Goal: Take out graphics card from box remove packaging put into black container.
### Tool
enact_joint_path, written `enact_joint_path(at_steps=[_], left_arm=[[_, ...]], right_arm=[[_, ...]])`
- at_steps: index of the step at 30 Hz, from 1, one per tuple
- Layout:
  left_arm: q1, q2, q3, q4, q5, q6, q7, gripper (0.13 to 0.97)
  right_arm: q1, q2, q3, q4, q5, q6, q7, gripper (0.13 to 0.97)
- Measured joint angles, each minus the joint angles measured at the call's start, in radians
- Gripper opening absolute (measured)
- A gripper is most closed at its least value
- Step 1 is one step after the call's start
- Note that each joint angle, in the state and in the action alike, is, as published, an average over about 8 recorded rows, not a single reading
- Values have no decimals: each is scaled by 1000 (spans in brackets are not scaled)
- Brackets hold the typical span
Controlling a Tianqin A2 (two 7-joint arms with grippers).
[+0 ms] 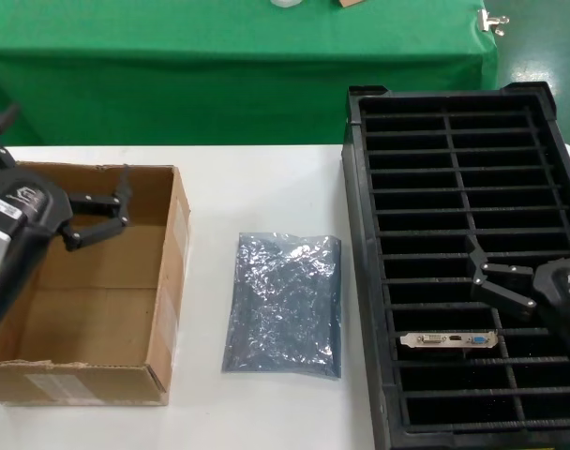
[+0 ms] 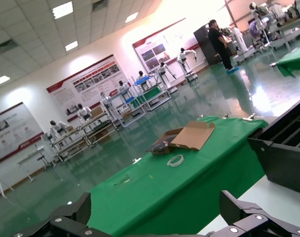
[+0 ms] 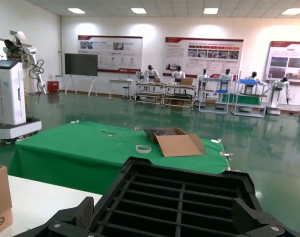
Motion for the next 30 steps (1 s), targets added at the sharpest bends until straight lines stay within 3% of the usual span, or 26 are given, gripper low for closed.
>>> enact_joint_path(at_steps=[12,30], left_arm=[[46,13,43,49,-140,-96,52,960],[117,33,108,123,-350,-240,131,966]], right_arm=[[-5,-25,-2,-30,23,32,-43,966],[-12,-64,-6,-75,58,79,-107,966]])
